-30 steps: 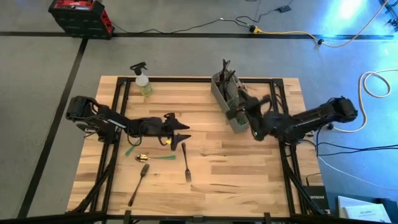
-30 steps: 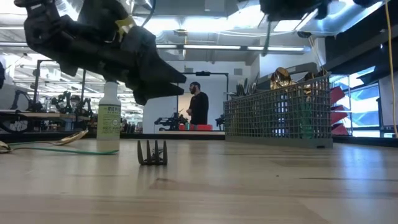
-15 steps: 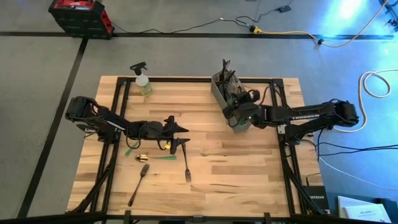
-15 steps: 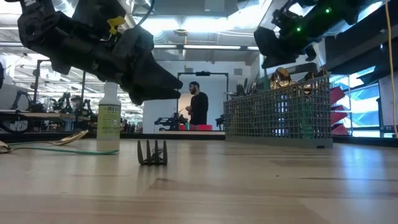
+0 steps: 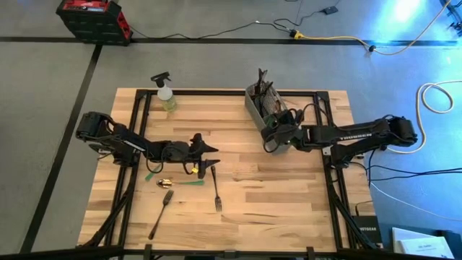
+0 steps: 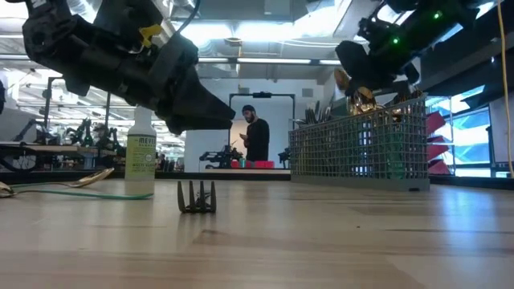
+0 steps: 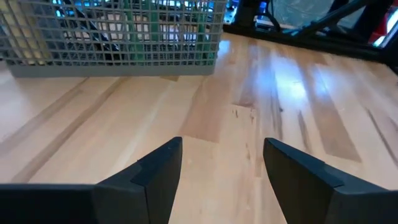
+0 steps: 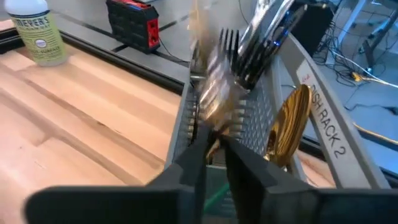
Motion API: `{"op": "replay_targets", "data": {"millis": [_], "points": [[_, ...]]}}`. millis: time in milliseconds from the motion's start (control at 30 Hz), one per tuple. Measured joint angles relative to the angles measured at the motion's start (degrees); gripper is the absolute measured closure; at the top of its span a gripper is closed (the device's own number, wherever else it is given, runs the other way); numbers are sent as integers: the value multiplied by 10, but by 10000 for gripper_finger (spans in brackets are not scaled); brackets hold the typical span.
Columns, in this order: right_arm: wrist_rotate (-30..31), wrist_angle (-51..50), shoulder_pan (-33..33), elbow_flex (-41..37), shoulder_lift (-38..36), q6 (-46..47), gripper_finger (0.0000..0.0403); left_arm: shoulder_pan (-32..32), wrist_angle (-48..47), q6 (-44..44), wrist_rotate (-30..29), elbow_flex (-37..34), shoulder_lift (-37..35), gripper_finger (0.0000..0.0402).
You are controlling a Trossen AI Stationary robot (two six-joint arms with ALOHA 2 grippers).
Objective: Sort silverware
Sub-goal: Put the green spoon into the silverware basket, then put the black fork into the silverware basket
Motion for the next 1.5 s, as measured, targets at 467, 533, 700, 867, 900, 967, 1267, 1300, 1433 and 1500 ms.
{"op": "replay_targets", "data": {"millis": [467, 533, 700, 867, 900, 967, 1267, 1300, 1433, 1500], "points": [[-1, 5, 137, 94, -68, -109, 151, -94, -258, 367, 40, 156, 1, 190], [-26, -7, 163, 106, -71, -102, 143, -101, -364, 391, 31, 213, 1, 190], [-97, -54, 230, 112, -71, -33, 137, -104, -551, 434, 30, 314, 1, 190], [-107, -108, 309, 92, -68, 69, 137, -105, -604, 486, 79, 336, 21, 190], [-104, -108, 326, 86, -68, 82, 137, -106, -606, 502, 84, 336, 30, 190], [-92, -109, 364, 71, -68, 108, 137, -108, -612, 542, 84, 336, 57, 190], [-45, -113, 465, 35, -39, 188, 137, -113, -608, 634, 81, 348, 164, 190], [-37, -115, 469, 35, -35, 192, 137, -113, -604, 637, 87, 353, 170, 192], [-27, -116, 472, 35, -22, 199, 137, -108, -612, 644, 110, 373, 197, 229], [-26, -115, 472, 35, -17, 199, 137, -103, -628, 649, 112, 387, 205, 266]]}}
